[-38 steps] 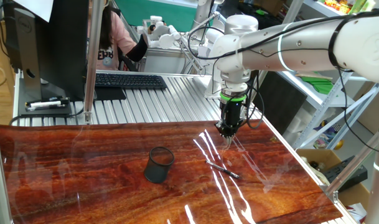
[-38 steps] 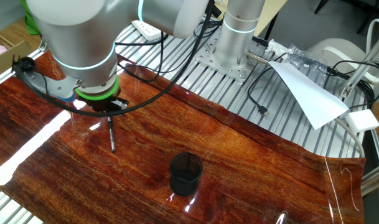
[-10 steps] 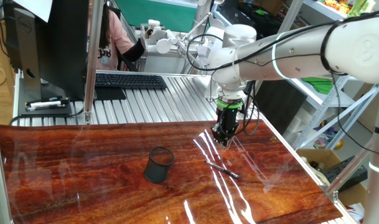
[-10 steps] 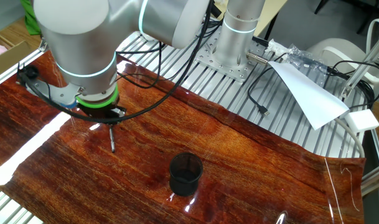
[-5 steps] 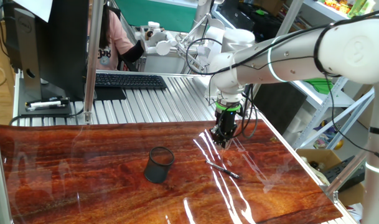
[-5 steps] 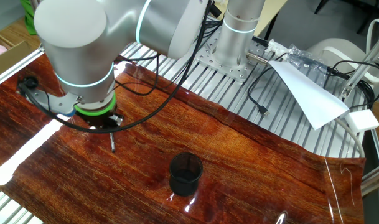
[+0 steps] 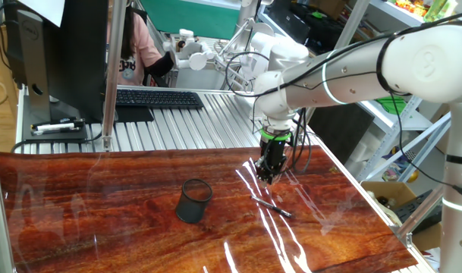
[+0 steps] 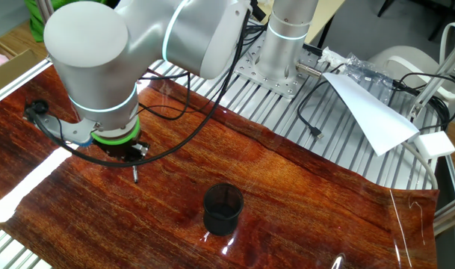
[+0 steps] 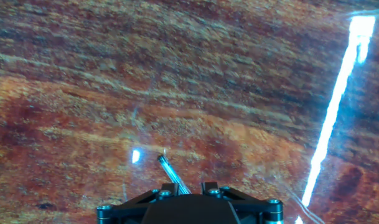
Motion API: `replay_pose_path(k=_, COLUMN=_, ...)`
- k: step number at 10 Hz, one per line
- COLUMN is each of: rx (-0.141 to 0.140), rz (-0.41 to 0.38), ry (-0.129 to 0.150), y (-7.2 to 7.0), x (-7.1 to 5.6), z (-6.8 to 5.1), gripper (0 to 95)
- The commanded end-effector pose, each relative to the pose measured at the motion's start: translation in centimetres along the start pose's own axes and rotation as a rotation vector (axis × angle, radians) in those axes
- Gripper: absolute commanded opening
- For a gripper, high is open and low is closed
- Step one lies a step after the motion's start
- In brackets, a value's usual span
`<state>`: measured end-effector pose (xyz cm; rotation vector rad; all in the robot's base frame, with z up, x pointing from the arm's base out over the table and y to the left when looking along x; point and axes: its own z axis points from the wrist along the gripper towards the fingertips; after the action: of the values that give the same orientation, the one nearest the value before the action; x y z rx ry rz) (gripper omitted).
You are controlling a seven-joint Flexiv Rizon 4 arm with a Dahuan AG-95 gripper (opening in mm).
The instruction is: Put the pen into the pen holder
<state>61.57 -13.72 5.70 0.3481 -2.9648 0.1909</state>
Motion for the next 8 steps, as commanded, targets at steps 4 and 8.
replay_pose_path(k=4, rx=-0.019, rz=-0.002, ry=-0.010, y=0.9, x=-0.1, z=1.4, gripper=19.0)
replay_pose_path(k=8, rx=-0.021, rz=-0.003, ry=-0.020, y=0.9, x=-0.4, z=2.8, gripper=38.0)
